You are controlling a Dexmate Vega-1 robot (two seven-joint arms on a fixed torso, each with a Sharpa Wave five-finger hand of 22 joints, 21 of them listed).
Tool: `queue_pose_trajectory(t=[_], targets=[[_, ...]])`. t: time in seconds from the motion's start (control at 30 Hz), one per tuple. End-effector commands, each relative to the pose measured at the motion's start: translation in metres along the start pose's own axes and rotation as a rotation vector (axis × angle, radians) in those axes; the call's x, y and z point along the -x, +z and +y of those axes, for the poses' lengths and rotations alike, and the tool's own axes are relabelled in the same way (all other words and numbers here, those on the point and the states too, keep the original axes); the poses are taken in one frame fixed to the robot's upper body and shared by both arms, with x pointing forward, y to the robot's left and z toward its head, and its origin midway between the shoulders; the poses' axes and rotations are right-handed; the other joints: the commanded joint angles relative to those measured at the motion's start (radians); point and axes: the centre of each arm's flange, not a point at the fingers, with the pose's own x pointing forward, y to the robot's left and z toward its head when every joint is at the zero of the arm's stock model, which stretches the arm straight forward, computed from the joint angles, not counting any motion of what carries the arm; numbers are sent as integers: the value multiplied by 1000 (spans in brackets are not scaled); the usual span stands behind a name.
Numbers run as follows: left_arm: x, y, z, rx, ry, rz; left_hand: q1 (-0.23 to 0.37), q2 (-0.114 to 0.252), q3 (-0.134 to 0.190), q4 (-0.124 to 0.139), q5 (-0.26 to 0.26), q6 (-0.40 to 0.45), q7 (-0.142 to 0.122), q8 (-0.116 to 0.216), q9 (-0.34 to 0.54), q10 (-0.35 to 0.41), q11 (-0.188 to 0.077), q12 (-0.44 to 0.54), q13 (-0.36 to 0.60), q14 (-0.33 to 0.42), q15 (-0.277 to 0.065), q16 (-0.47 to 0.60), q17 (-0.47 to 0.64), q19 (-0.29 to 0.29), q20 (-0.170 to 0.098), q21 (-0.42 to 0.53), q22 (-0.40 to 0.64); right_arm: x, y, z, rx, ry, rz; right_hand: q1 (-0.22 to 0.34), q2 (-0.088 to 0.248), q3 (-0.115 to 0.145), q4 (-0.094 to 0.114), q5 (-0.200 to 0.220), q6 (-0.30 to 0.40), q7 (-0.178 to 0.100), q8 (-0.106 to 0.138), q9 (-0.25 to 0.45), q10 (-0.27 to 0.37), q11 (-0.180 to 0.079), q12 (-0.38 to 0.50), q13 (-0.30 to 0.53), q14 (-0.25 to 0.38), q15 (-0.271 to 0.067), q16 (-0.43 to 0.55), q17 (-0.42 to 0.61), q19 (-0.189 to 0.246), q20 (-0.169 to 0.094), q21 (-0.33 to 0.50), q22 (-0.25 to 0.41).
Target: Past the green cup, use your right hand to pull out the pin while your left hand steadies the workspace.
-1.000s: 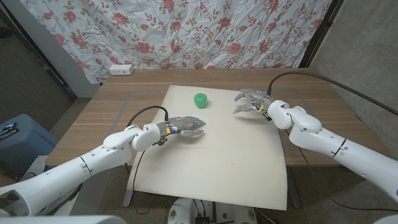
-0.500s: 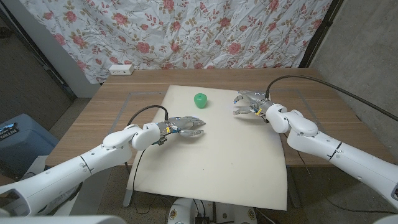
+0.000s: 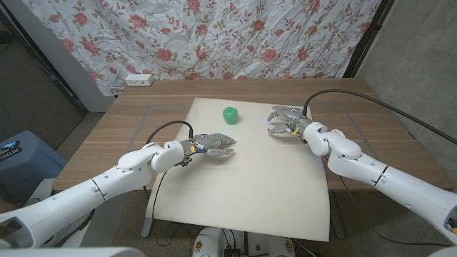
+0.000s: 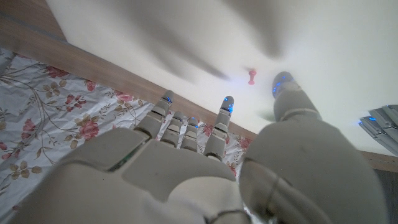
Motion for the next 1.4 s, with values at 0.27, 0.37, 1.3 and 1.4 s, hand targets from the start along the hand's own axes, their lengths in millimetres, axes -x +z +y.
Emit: queue_pose_trajectory(t=[0.27, 0.37, 1.3, 1.4], targets=[[4, -1, -3, 3, 1, 21, 12, 111, 12, -4, 5, 12, -2, 3, 2, 8, -8, 3, 3, 9, -78, -1, 2, 5, -127, 5, 1, -4, 0, 8, 6, -18, 11, 36, 11, 5, 10, -4, 75, -27, 46, 13, 30, -11, 8, 5, 33, -10, 12, 5, 37, -4, 0, 3], [4, -1, -2, -3, 1, 19, 12, 111, 12, -5, 5, 12, -2, 3, 2, 8, -8, 2, 3, 9, -78, -1, 2, 7, -127, 5, 1, -4, 0, 9, 3, -19, 10, 41, 14, 5, 11, -4, 88, -28, 54, 15, 31, -13, 7, 5, 34, -12, 12, 6, 38, -4, -1, 3], [3, -1, -8, 9, -13, 23, 19, 113, 29, -12, 4, 21, 3, 4, 3, 17, -4, 4, 3, 11, -76, -3, 1, 11, -125, 5, 1, -10, 2, 14, -54, -52, -6, 89, 38, 3, 15, -5, 221, -37, 135, 32, 61, -20, 5, 5, 68, -36, 24, 15, 77, -17, -7, 3], [3, -1, -7, 6, -13, 22, 20, 112, 31, -13, 4, 22, 2, 4, 3, 18, -5, 4, 3, 11, -76, -3, 0, 11, -125, 4, 1, -10, 2, 14, -61, -58, -5, 91, 40, 2, 16, -5, 234, -38, 142, 34, 66, -22, 6, 5, 72, -38, 25, 16, 81, -20, -7, 3]])
